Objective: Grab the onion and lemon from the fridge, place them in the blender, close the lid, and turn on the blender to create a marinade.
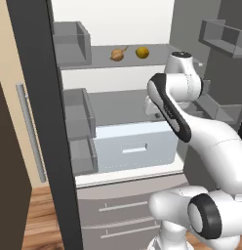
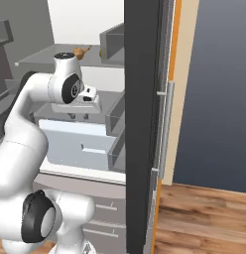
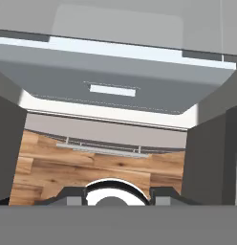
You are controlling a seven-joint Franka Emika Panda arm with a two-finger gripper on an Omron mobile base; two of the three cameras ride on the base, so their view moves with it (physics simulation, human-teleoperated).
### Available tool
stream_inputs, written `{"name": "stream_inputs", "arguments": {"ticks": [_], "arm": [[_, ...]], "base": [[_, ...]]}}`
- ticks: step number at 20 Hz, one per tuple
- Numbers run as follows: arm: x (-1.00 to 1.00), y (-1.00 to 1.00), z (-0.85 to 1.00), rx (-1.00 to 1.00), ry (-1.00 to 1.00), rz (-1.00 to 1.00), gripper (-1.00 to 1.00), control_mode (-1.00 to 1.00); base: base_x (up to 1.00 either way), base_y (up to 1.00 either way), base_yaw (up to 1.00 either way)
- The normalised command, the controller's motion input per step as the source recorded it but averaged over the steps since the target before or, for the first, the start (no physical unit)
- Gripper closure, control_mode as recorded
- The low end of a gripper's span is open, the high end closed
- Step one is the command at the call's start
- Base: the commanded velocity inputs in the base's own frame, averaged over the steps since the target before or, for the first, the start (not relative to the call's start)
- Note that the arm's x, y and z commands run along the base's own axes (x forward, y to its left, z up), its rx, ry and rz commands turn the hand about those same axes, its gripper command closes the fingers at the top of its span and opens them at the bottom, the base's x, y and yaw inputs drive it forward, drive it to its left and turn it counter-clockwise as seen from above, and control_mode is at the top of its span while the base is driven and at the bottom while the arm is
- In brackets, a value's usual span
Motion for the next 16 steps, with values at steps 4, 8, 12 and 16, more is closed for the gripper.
{"name": "stream_inputs", "arguments": {"ticks": [4,8,12,16], "arm": [[-0.21,0.00,0.00,0.00,-0.01,0.00,-1.00,-1.00],[-0.09,0.06,-0.02,-0.06,-0.11,0.00,-1.00,-1.00],[-0.09,-0.29,0.00,-0.03,-0.08,-0.05,-1.00,-1.00],[0.00,-0.70,0.00,-0.01,0.03,-0.14,-1.00,-1.00]], "base": [[0.00,0.00,0.00],[0.00,0.00,0.00],[0.00,0.00,0.00],[0.00,0.00,0.00]]}}
